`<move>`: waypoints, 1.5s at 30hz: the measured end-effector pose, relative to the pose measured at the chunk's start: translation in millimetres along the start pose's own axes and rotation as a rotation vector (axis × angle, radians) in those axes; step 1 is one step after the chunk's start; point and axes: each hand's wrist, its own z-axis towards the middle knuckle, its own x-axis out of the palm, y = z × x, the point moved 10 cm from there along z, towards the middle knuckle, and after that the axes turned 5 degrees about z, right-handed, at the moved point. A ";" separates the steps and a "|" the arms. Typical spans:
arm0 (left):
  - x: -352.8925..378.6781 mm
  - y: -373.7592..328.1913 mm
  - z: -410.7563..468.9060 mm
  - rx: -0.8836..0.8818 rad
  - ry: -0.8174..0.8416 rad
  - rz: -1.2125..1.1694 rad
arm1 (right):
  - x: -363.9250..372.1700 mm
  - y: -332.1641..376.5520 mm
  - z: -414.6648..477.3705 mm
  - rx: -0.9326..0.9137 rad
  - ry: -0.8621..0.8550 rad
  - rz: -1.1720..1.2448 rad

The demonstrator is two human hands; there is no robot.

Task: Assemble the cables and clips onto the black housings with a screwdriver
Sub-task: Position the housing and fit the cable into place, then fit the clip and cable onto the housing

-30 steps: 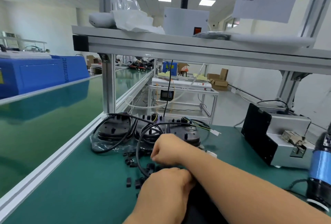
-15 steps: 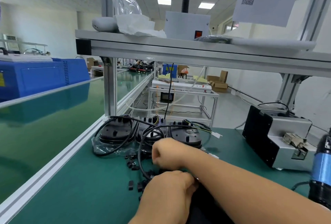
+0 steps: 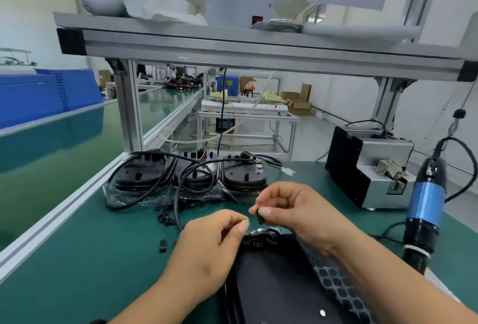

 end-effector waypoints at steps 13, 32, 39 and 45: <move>8.2 -2.4 2.4 -0.039 0.056 -0.096 | 0.6 -6.4 -5.0 -0.026 -0.068 -0.004; 8.4 -4.2 2.2 0.008 0.123 0.022 | 4.4 -2.1 0.2 0.010 -0.013 -0.205; 7.4 -10.9 2.0 0.091 0.083 0.086 | 3.4 1.5 3.6 0.009 0.004 -0.257; 5.8 -12.7 1.1 0.124 0.060 0.104 | 5.7 5.5 4.0 -0.016 0.011 -0.318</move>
